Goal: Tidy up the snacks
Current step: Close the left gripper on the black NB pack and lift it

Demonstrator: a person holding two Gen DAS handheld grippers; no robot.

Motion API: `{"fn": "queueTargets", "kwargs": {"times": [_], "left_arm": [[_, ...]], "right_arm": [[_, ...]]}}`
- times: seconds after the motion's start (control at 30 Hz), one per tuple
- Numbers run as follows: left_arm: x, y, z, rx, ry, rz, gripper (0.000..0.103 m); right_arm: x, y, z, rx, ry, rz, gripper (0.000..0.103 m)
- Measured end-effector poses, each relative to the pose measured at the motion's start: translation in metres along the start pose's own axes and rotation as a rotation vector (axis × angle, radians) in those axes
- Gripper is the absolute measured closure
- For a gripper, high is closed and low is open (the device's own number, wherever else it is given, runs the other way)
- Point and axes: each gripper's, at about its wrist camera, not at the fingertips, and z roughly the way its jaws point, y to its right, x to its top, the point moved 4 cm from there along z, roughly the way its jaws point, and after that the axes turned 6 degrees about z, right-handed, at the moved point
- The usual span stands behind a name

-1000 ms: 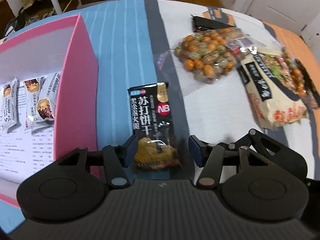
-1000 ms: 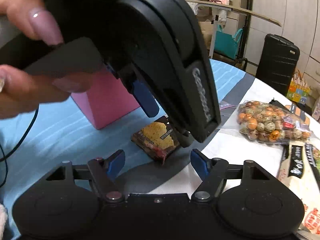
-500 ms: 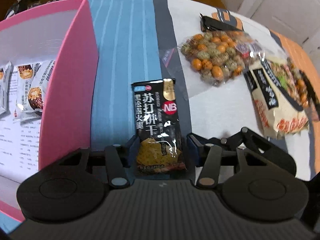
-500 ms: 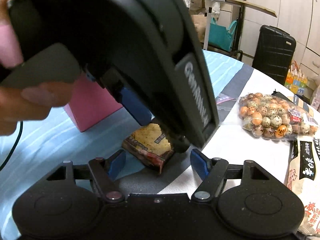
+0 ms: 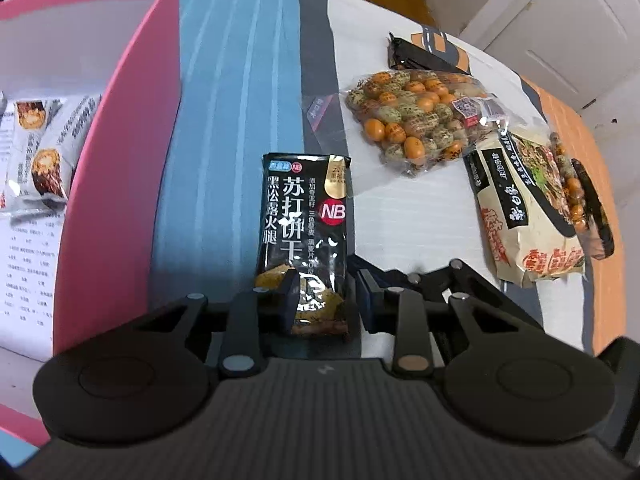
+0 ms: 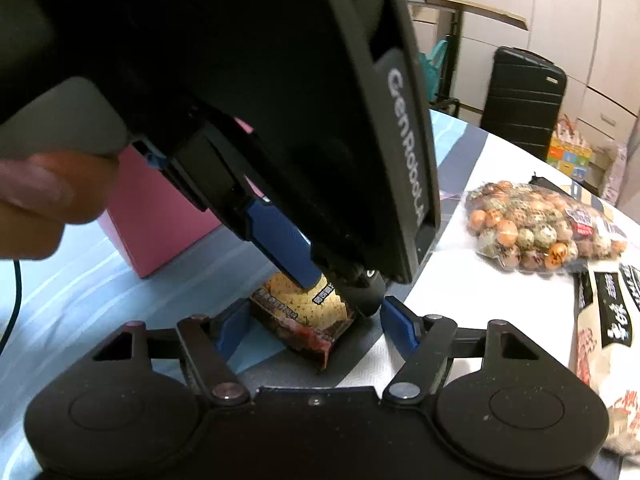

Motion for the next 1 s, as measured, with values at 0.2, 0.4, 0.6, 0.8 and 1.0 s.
{"fn": "queueTargets", "kwargs": {"times": [0.2,0.4,0.6,0.8,1.0], "left_arm": [[0.000,0.007,0.002,0.193,0.046,0.124,0.051],[0.000,-0.002,0.013,0.060,0.059,0.028,0.057],[-0.003,-0.001,0.017,0.003,0.038,0.023,0.058],[-0.006,0.005,0.011,0.002,0.028,0.055,0.058],[-0.009,0.013,0.005,0.006,0.015,0.078,0.058]], "right_arm": [[-0.005,-0.008,-0.008,-0.029,0.005,0.003,0.039],[-0.012,-0.008,-0.011,-0.008,0.021,0.014,0.035],[-0.010,0.002,-0.001,0.010,0.040,0.025,0.026],[-0.008,0.003,-0.008,-0.004,0.049,0.054,0.035],[-0.007,-0.001,-0.020,-0.024,0.027,0.081,0.036]]}}
